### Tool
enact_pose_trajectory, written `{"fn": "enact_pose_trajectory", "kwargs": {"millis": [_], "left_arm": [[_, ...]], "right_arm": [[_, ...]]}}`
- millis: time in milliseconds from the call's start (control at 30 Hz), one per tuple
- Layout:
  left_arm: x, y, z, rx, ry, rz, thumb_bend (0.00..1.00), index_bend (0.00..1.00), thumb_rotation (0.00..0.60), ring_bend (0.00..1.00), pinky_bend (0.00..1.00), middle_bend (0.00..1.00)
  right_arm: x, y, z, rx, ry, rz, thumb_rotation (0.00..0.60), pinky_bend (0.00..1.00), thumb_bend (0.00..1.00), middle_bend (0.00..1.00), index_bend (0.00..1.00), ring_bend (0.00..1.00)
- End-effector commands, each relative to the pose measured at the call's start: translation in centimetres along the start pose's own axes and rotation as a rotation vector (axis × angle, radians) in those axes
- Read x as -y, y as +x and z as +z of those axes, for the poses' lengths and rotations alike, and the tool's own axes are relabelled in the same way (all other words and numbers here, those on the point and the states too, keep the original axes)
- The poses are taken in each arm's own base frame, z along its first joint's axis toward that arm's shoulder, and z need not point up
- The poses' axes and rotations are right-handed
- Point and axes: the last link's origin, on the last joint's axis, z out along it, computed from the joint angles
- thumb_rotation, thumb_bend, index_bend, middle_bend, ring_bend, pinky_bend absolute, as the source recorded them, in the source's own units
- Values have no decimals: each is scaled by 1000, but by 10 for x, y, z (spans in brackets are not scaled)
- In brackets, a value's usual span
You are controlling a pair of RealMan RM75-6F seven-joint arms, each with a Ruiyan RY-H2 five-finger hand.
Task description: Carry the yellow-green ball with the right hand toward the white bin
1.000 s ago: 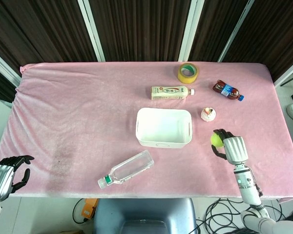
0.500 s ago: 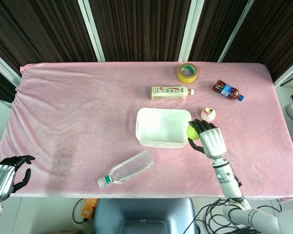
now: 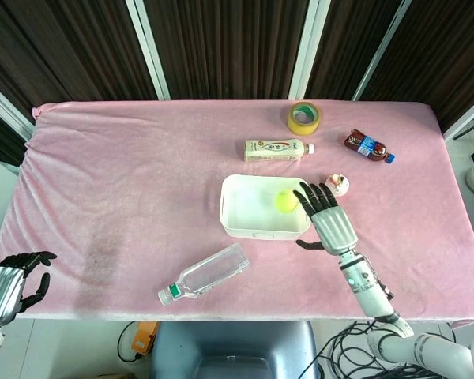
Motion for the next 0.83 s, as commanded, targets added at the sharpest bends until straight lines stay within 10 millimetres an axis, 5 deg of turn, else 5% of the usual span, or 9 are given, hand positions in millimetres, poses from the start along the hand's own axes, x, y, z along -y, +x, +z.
{"fn": "enact_pose_trajectory", "kwargs": {"millis": [33,100,300,533,833], "left_arm": [[0,0,0,1,-1,0,524,379,600,423,456,469],[0,-1,1,2,-2,1,523,379,600,422,456,469],[-2,-2,2,8,-7,5,524,379,600,422,456,469],[-4,-4,3,16,-11,14,524,379,600,422,456,469],[-4,-4,3,14,-15,11,524,379,600,422,456,469]], "right_arm": [[-10,10,-40,-30,-3,3,600,97,177,0,39,0],[-21,12,-62,-25,-35,-3,600,106,177,0,79,0],[-60,2,-120,141,-217,-83,600,108,176,0,0,0],[-88,-9,-128,178,-297,-7,600,100,176,0,0,0],[-81,-8,-133,128,-267,6,600,100,176,0,0,0]]}}
